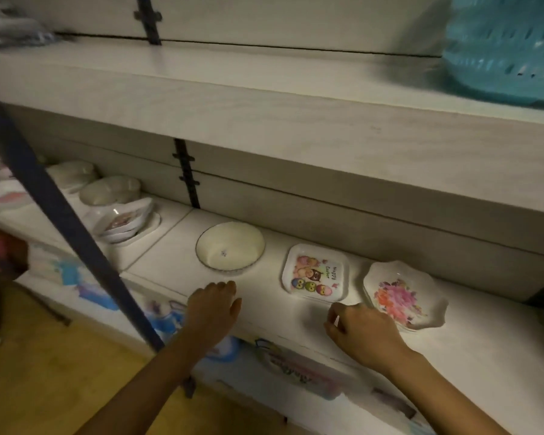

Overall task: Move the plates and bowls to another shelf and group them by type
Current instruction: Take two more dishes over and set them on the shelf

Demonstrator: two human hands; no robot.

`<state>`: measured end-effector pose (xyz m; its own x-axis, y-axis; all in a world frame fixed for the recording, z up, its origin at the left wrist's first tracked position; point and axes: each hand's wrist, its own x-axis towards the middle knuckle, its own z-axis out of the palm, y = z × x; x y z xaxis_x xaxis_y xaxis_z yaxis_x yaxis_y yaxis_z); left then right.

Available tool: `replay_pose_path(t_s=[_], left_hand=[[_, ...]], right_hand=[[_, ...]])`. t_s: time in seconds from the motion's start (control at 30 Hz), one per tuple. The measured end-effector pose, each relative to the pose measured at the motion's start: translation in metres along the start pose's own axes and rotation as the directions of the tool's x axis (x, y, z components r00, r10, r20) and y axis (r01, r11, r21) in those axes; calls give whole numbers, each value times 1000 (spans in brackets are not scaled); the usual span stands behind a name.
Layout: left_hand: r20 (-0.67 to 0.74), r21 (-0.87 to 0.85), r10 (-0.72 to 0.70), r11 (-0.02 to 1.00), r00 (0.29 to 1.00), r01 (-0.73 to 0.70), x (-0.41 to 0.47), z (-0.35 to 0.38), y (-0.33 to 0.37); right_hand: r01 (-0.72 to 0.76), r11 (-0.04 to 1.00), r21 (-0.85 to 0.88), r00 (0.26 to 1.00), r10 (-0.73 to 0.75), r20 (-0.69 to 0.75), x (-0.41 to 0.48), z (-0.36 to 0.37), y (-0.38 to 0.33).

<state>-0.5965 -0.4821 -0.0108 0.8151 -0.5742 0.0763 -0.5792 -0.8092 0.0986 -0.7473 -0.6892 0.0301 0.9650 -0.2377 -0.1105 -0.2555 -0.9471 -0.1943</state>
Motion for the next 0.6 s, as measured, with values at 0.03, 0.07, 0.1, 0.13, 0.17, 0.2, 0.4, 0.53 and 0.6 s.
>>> replay_pose_path(t_s=[0.03,0.07,0.1,0.13,0.17,0.2,0.4,0.53,0.6], left_hand=[[-1,-11,-18,1000,1000,18,-11,-3,-9],[-6,-35,-41,999,999,41,-23,-6,-18],[-12,-67,-72,995,997,72,-34,-10,-27],[-27,-102,-110,989,994,107,-46,-14,-37],[-47,-136,-152,980,987,145,-58,-18,-48],[-71,-157,-188,972,980,176,-69,-22,-59],[-124,-125,-285,955,951,270,-113,-48,-124],[-152,-86,-351,936,924,341,-131,-59,-180],[-146,-69,-358,934,922,352,-138,-64,-208]], right_hand=[[43,999,-4,999,-43,3,6,0,-11],[84,996,-10,996,-84,6,12,0,-24],[123,992,-18,992,-123,12,18,0,-38],[163,986,-25,987,-162,17,24,0,-52],[201,979,-28,979,-200,26,29,-1,-67],[236,971,-28,971,-235,34,33,-2,-82],[374,927,-33,927,-372,52,51,-5,-168],[410,911,-38,911,-407,66,63,2,-229],[414,910,-30,909,-412,57,68,7,-259]])
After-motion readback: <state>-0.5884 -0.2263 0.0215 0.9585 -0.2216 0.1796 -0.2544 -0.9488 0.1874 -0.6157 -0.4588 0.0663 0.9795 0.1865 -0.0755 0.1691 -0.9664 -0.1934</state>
